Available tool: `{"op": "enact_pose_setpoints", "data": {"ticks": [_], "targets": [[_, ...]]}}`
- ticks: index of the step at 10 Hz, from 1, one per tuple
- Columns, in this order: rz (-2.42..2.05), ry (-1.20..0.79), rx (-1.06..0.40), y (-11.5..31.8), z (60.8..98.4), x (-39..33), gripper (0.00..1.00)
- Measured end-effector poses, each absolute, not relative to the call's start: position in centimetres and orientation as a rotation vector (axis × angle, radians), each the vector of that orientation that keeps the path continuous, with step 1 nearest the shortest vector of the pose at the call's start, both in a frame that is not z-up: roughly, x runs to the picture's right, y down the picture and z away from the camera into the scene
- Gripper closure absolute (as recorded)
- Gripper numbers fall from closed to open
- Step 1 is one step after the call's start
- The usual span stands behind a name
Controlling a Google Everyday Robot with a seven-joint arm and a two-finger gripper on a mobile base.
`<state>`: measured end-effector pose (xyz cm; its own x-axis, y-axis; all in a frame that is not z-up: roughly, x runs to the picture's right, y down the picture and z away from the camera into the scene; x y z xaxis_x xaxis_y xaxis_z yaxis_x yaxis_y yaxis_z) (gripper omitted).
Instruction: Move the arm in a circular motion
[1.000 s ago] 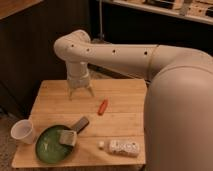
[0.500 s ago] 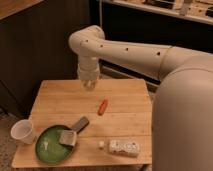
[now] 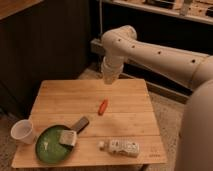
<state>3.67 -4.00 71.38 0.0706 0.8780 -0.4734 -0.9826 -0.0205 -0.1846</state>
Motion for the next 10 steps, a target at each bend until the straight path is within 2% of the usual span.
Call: {"op": "enact_pose_setpoints", "data": {"ticks": [6, 8, 10], "targets": [[1.621, 0.303, -0.470, 3.8, 65.9, 13.9, 1.00], [1.617, 0.338, -0.505, 7.2, 64.0, 13.6, 1.00], [1.600, 0.372, -0.605, 12.7, 60.6, 10.2, 1.00]]}}
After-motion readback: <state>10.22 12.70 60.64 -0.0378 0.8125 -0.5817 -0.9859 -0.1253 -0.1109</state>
